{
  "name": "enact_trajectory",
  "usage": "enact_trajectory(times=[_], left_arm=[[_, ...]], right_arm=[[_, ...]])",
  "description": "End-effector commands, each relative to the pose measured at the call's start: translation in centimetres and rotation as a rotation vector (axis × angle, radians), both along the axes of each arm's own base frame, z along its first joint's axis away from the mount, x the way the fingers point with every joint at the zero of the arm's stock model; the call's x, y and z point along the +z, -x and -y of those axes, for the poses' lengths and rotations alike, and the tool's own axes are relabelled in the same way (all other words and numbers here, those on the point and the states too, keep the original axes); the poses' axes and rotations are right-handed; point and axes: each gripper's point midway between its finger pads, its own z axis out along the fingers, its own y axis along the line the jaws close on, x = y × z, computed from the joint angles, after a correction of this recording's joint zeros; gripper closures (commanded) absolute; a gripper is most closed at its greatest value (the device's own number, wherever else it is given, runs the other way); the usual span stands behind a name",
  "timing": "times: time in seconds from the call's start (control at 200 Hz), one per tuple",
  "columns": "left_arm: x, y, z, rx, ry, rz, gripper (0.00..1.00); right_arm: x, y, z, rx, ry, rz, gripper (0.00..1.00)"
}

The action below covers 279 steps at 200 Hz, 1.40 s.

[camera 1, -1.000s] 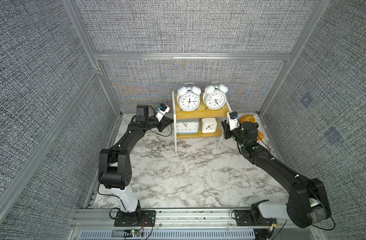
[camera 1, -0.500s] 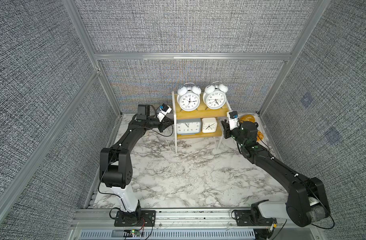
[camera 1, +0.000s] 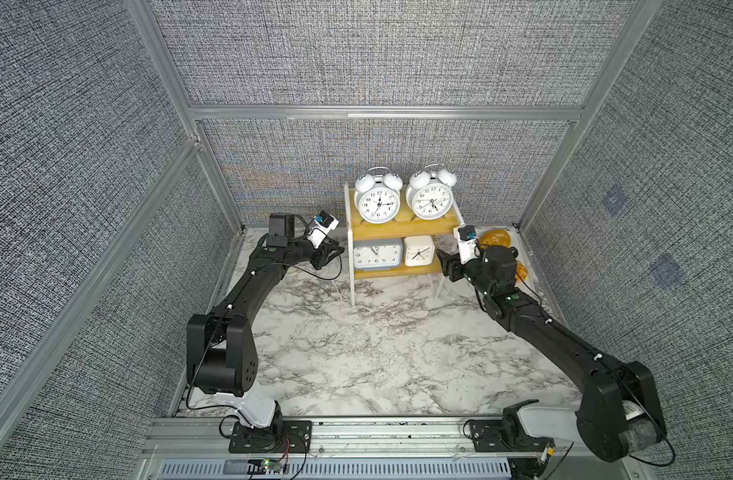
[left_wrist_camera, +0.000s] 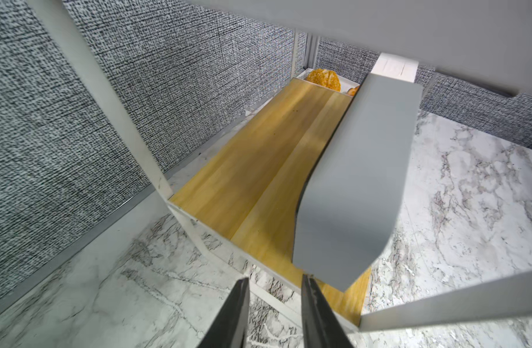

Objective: Place the alarm clocks on the shelf by style
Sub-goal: Place the alarm on the shelf, then reset both arms

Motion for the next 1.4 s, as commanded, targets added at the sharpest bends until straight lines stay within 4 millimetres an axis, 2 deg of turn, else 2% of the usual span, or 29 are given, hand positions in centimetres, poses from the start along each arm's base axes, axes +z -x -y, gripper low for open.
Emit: enact_trajectory(times=[0.0, 0.075, 0.085, 0.105, 0.27, 0.52, 0.615, 0.786, 0.821, 1.011, 1.176, 1.296, 1.391], left_arm=[[0.9, -0.5, -1.3, 0.105, -0.022, 0.053, 0.56], [1.2, -0.3, -2.3, 0.182, -0.032, 0.076, 0.48], [1.2, -0.3, -2.5, 0.193, -0.032, 0.079, 0.47], [1.3, -0.2, -2.7, 0.211, -0.033, 0.086, 0.45], [1.5, 1.0, -4.6, 0.334, -0.028, 0.142, 0.30], [1.2, 1.9, -9.3, 0.645, 0.008, 0.192, 0.23], [1.0, 2.6, -11.2, 0.760, 0.034, 0.222, 0.15], [-0.5, 3.9, -14.5, 0.952, 0.034, 0.212, 0.08], [-0.7, 4.1, -15.0, 0.979, 0.030, 0.212, 0.01], [-2.5, 5.4, -17.3, 1.091, -0.013, 0.243, 0.01], [-5.7, 5.9, -19.2, 1.190, -0.096, 0.220, 0.01], [-8.0, 6.0, -19.5, 1.187, -0.158, 0.211, 0.01], [-9.1, 6.1, -19.5, 1.180, -0.180, 0.222, 0.01]], right_arm=[[0.0, 0.7, 0.3, -0.009, 0.002, 0.004, 0.27], [0.6, 1.4, 0.6, -0.016, -0.005, 0.027, 0.24], [-0.3, 1.7, 0.7, -0.016, 0.001, 0.010, 0.24], [-0.7, 1.9, 0.8, -0.019, 0.001, 0.007, 0.23], [-0.9, 3.5, 1.8, -0.052, -0.010, 0.026, 0.18], [-2.3, 5.2, 4.3, -0.175, -0.045, 0.046, 0.16], [-2.9, 5.5, 5.9, -0.263, -0.057, 0.052, 0.14], [-4.2, 5.9, 8.8, -0.421, -0.068, 0.067, 0.12], [-4.4, 6.0, 9.3, -0.451, -0.070, 0.074, 0.11], [-5.9, 6.7, 12.8, -0.629, -0.090, 0.107, 0.07], [-7.9, 6.8, 15.3, -0.738, -0.069, 0.092, 0.04], [-9.0, 6.8, 16.4, -0.758, -0.062, 0.087, 0.03], [-9.5, 6.9, 17.0, -0.756, -0.056, 0.092, 0.02]])
